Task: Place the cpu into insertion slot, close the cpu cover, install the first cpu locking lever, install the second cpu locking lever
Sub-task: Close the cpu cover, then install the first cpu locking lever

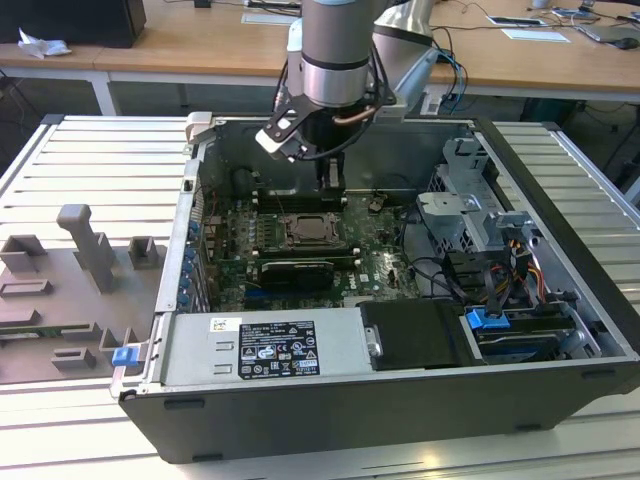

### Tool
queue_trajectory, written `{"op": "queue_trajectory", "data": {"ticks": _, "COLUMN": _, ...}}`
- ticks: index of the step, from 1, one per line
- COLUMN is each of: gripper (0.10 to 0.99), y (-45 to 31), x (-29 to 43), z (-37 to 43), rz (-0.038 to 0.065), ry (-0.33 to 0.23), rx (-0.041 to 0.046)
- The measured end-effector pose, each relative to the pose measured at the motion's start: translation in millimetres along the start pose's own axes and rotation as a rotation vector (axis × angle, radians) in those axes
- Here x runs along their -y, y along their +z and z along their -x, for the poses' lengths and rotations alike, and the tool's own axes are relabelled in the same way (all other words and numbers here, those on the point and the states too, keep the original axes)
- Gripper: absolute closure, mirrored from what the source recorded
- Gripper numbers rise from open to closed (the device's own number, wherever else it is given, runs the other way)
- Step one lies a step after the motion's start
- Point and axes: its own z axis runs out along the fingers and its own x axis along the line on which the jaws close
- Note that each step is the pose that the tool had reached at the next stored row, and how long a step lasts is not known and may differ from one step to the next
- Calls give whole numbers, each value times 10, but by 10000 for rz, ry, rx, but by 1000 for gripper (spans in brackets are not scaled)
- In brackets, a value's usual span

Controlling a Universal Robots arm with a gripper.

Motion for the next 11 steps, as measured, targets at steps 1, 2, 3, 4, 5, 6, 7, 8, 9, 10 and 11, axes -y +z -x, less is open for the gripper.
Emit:
{"op": "queue_trajectory", "data": {"ticks": 1, "gripper": 980, "y": 0, "x": 25, "z": 0, "rz": -1, "ry": -1, "rx": 1}}
{"op": "queue_trajectory", "data": {"ticks": 2, "gripper": 980, "y": 0, "x": 42, "z": 1, "rz": -1, "ry": 0, "rx": 1}}
{"op": "queue_trajectory", "data": {"ticks": 3, "gripper": 980, "y": 2, "x": 54, "z": 1, "rz": 0, "ry": 0, "rx": 1}}
{"op": "queue_trajectory", "data": {"ticks": 4, "gripper": 980, "y": 2, "x": 59, "z": 1, "rz": -1, "ry": 0, "rx": 1}}
{"op": "queue_trajectory", "data": {"ticks": 5, "gripper": 980, "y": 3, "x": 62, "z": 1, "rz": -1, "ry": 0, "rx": 1}}
{"op": "queue_trajectory", "data": {"ticks": 6, "gripper": 980, "y": 5, "x": 66, "z": 1, "rz": -1, "ry": 0, "rx": -9}}
{"op": "queue_trajectory", "data": {"ticks": 7, "gripper": 980, "y": 7, "x": 74, "z": 1, "rz": -1, "ry": 0, "rx": -15}}
{"op": "queue_trajectory", "data": {"ticks": 8, "gripper": 980, "y": 8, "x": 81, "z": 1, "rz": 0, "ry": 0, "rx": -22}}
{"op": "queue_trajectory", "data": {"ticks": 9, "gripper": 980, "y": 8, "x": 87, "z": 1, "rz": 0, "ry": 1, "rx": -29}}
{"op": "queue_trajectory", "data": {"ticks": 10, "gripper": 980, "y": 9, "x": 96, "z": 1, "rz": 0, "ry": 1, "rx": -35}}
{"op": "queue_trajectory", "data": {"ticks": 11, "gripper": 980, "y": 9, "x": 117, "z": 1, "rz": -2, "ry": 2, "rx": -44}}
